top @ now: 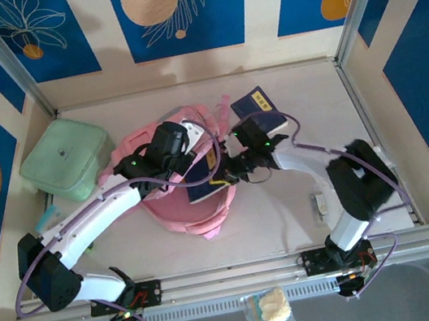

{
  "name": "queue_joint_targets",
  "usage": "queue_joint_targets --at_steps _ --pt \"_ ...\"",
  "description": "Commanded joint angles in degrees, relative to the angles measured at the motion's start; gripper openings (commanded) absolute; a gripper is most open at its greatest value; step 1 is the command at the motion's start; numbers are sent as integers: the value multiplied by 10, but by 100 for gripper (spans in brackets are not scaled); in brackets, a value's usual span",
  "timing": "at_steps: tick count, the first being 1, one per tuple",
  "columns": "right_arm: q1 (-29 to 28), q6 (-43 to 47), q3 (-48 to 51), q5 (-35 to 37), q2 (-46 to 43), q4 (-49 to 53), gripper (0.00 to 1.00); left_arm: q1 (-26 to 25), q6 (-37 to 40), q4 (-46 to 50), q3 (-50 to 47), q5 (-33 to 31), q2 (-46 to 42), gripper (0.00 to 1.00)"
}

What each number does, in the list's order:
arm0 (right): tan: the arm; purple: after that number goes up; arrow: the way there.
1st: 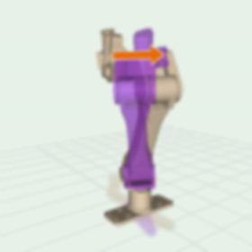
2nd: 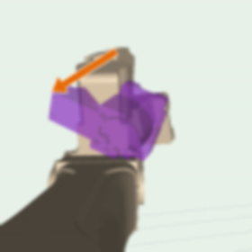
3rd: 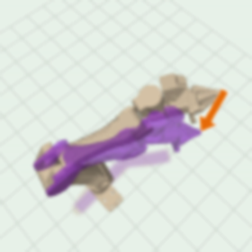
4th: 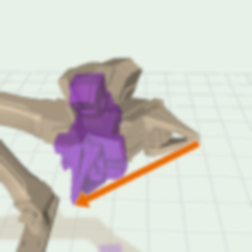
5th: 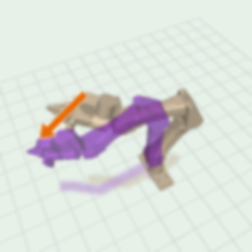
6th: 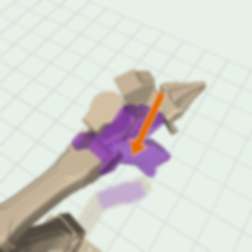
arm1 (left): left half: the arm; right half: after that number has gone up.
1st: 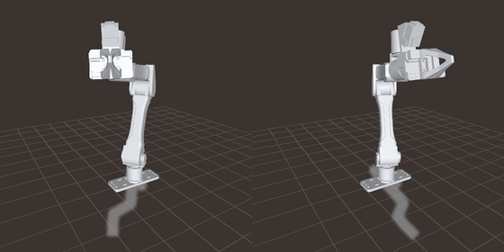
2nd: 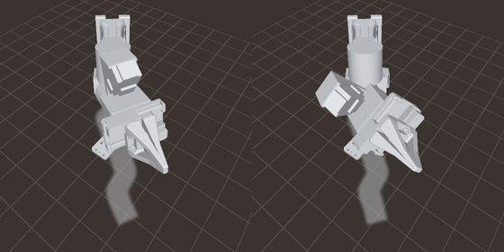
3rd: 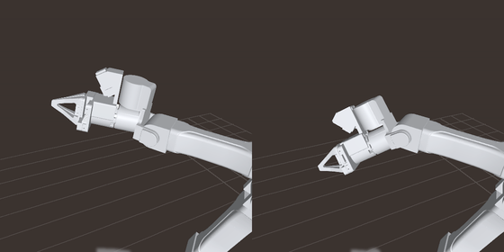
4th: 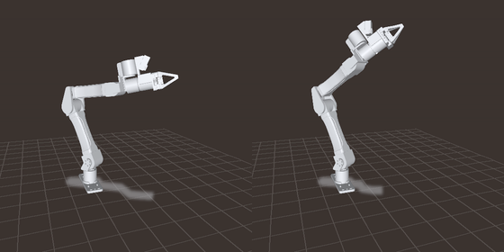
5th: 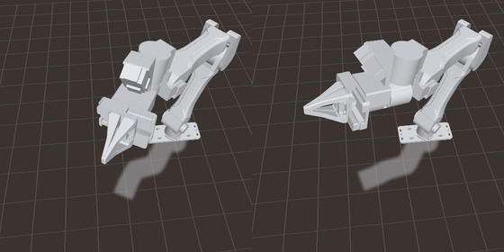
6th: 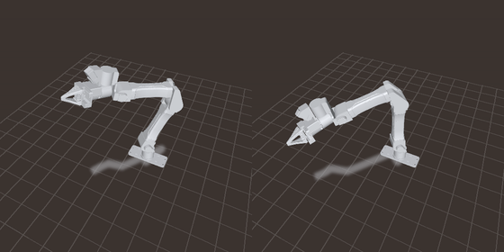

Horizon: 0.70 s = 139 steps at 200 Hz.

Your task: Pack books, pencil case, and school supplies into a backpack

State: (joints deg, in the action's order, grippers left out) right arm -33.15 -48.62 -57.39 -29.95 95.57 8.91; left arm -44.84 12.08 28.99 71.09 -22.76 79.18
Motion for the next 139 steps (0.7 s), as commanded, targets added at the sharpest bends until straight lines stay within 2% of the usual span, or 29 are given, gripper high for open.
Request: queue_joint_targets --at_steps 1,16,39,53,80,96,108,139 --pt "-8 -31 -46 32 63 -83 4 4 -31 -48 47 -5 -25 0" --pt "-6 -40 -71 36 106 -94 11 7 -40 -49 47 -2 -27 0" --pt "-3 -31 -81 63 118 -76 32 13 -57 -49 43 9 -30 0" --pt "-5 -24 -65 90 90 -51 41 15 -62 -51 40 12 -30 0" --pt "-11 -27 6 174 -2 9 47 18 -64 -54 35 19 -32 0" --pt "-31 -31 30 237 -43 68 46 21 -64 -53 36 26 -34 0" --pt "-49 -44 47 256 -52 74 42 22 -64 -54 34 34 -35 0" --pt "-90 -80 60 263 -16 8 21 24 -65 -59 31 40 -35 0"
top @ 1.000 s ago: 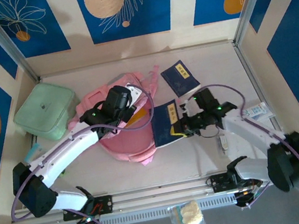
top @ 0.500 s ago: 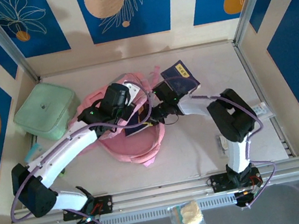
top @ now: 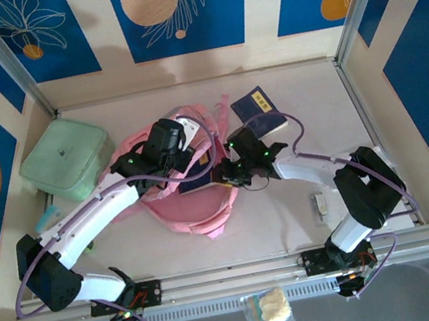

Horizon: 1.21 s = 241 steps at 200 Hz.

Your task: Pack books, pencil case, and school supplies into a backpack

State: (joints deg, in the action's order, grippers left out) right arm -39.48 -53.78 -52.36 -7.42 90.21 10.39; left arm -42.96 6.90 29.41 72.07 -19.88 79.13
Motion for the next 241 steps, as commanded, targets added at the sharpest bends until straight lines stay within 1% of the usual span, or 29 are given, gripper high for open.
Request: queue_joint_targets --at_steps 1,22,35,48,59,70,84,100,113,129,137,152,170,183,198,211,219,226,234,241 --pt "-28 -29 8 38 38 -8 20 6 -14 -63 21 12 -34 0" --pt "-42 -26 -38 77 78 -18 10 6 -16 -55 25 18 -33 0" --pt "-39 -23 -47 110 85 -65 5 6 -17 -55 22 19 -36 0" --pt "-33 -27 -49 135 88 -111 4 6 -21 -60 16 20 -41 0" --pt "-24 -44 -50 139 93 -143 4 6 -24 -59 12 20 -44 0" --pt "-21 -62 -54 144 98 -154 4 8 -32 -55 14 13 -45 0" --pt "-26 -62 -53 151 101 -161 4 8 -39 -51 17 13 -42 0" --pt "-29 -45 -43 128 94 -167 4 9 -39 -53 16 20 -37 0" --pt "-30 -28 -10 114 62 -186 5 9 -42 -47 18 23 -32 0" --pt "-29 4 36 100 -8 -190 9 9 -53 -46 10 41 -33 0" --pt "-27 21 46 103 -46 -158 12 9 -62 -47 1 54 -37 0" --pt "-22 54 46 115 -112 -64 17 9 -82 -43 -17 78 -44 0" --pt "-14 90 57 145 -190 23 23 8 -104 -31 -44 107 -48 0" --pt "9 115 63 151 -235 70 28 7 -122 -25 -67 114 -54 0" --pt "45 147 50 146 -261 128 38 7 -142 -14 -88 124 -63 0" --pt "105 156 31 132 -261 175 41 6 -153 -10 -106 151 -71 0" --pt "147 161 28 114 -258 179 43 7 -164 -11 -114 169 -76 0" --pt "186 165 29 90 -251 174 48 7 -171 -13 -118 186 -79 0" --pt "225 171 25 65 -236 171 50 7 -185 -8 -116 211 -78 11" --pt "248 176 16 56 -217 172 53 7 -202 -1 -108 234 -75 19"
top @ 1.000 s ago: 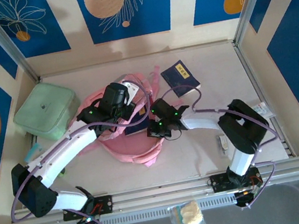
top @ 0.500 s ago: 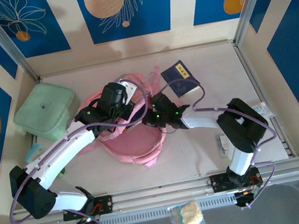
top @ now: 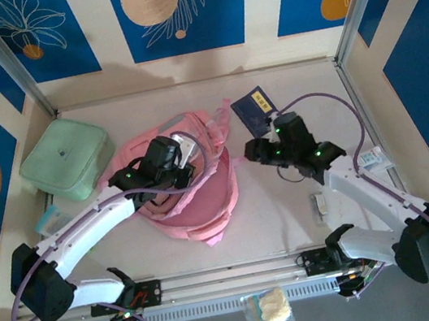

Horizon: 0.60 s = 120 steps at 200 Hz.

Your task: Pack books, pencil case, and school supplies into a backpack

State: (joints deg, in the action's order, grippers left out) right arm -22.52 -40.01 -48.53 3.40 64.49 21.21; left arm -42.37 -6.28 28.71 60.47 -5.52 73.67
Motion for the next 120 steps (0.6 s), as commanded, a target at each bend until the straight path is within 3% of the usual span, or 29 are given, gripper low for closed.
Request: queue_joint_targets --at_steps 1,24,42,56,88,120 --pt "82 40 -24 -52 42 63 53 1 -73 8 10 94 -21 20" --pt "125 64 -63 -56 106 52 62 -3 -150 -12 24 146 -10 33" --pt "160 68 -98 -62 167 43 67 -15 -244 -126 -6 185 -1 45" --pt "188 70 -138 -85 222 44 68 -31 -298 -193 -3 198 31 48" --pt "220 82 -241 -98 339 64 72 -69 -340 -216 73 146 131 53" --pt "239 90 -349 -111 446 106 77 -77 -381 -255 113 127 212 56"
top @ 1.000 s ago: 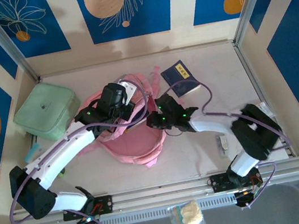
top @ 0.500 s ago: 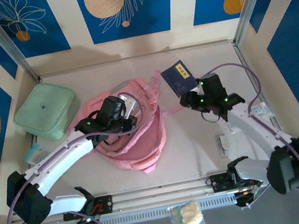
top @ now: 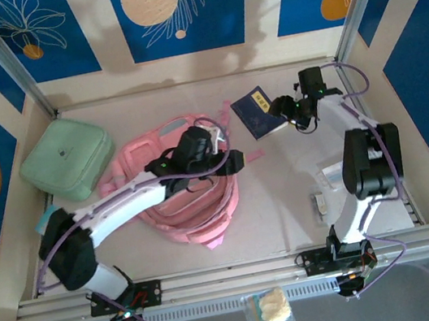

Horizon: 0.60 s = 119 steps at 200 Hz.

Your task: Pack books, pencil case, and school supplies into a backpack

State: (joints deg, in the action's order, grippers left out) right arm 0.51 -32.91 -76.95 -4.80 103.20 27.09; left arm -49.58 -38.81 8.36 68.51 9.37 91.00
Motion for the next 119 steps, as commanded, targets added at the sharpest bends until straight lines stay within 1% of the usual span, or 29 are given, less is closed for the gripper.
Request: queue_joint_targets --at_steps 1,35,52,79,95,109,119 --pt "10 20 -68 -29 62 48 77 -4 -56 -52 33 -23 41 56" --pt "20 35 -177 -18 166 101 79 -6 -68 -67 67 -22 101 56" --pt "22 41 -226 -17 206 126 81 -5 -67 -63 83 -39 124 58" --pt "22 47 -276 -24 256 150 83 -3 -61 -68 112 -60 162 60" --pt "20 53 -306 -38 282 172 83 -3 -55 -43 148 -78 189 61" --pt "13 57 -310 -39 287 176 83 1 -58 -39 171 -91 213 62" --pt "6 61 -306 -41 284 176 83 8 -65 -37 189 -89 233 63"
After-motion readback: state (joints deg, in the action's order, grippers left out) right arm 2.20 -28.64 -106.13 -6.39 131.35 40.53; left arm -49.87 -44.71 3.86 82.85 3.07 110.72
